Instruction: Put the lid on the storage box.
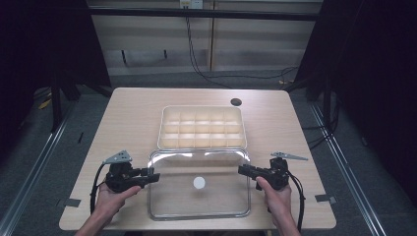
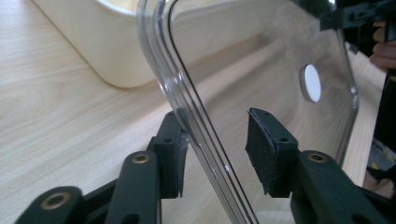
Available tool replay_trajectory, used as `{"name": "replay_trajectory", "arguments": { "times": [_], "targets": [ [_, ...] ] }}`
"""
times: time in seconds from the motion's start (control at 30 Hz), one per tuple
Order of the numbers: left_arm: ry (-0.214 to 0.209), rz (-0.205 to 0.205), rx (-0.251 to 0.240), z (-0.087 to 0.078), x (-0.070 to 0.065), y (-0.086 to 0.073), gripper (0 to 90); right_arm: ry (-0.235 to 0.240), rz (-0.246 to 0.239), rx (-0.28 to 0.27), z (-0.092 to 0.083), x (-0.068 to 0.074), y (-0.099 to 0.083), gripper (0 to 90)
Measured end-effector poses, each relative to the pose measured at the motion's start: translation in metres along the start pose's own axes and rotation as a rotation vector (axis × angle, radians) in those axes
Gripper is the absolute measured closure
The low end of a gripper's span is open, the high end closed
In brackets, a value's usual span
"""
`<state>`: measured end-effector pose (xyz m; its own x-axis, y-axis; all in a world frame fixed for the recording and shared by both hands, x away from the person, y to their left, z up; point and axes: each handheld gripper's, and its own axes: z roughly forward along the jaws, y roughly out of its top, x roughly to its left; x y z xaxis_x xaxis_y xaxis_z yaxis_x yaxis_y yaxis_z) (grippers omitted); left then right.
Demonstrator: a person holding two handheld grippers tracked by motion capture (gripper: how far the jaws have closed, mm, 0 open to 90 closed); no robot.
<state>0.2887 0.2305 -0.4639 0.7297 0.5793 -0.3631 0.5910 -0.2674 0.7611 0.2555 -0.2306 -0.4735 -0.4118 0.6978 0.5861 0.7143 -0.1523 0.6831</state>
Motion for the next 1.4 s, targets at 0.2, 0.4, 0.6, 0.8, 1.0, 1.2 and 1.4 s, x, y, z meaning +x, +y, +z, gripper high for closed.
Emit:
{"name": "replay_trajectory", "arguments": {
  "times": [0.2,0.4,0.6,0.8,1.0,1.2,1.4],
  "targets": [
    [0.011,0.006,-0.015,-0.004,0.000,0.006,61.9,-0.013,-0.025,-0.015,-0.001,0.006,0.004,66.8],
    [0.027,0.022,-0.052,-0.009,-0.004,0.014,64.3,-0.022,-0.054,-0.026,-0.006,0.013,0.008,67.1],
    [0.027,0.021,-0.081,-0.014,-0.006,0.015,66.7,-0.027,-0.075,-0.041,-0.008,0.019,0.011,67.3],
    [0.034,0.018,-0.080,-0.017,-0.006,0.020,68.3,-0.030,-0.086,-0.043,-0.008,0.021,0.017,67.3],
    [0.042,0.019,-0.096,-0.017,-0.006,0.028,69.3,-0.028,-0.097,-0.055,-0.011,0.023,0.022,67.2],
    [0.034,0.017,-0.130,-0.021,-0.007,0.036,69.6,-0.020,-0.098,-0.080,-0.014,0.026,0.032,67.2],
    [0.031,0.019,-0.139,-0.025,-0.007,0.045,69.8,-0.016,-0.097,-0.095,-0.014,0.028,0.040,67.1]
  ]
}}
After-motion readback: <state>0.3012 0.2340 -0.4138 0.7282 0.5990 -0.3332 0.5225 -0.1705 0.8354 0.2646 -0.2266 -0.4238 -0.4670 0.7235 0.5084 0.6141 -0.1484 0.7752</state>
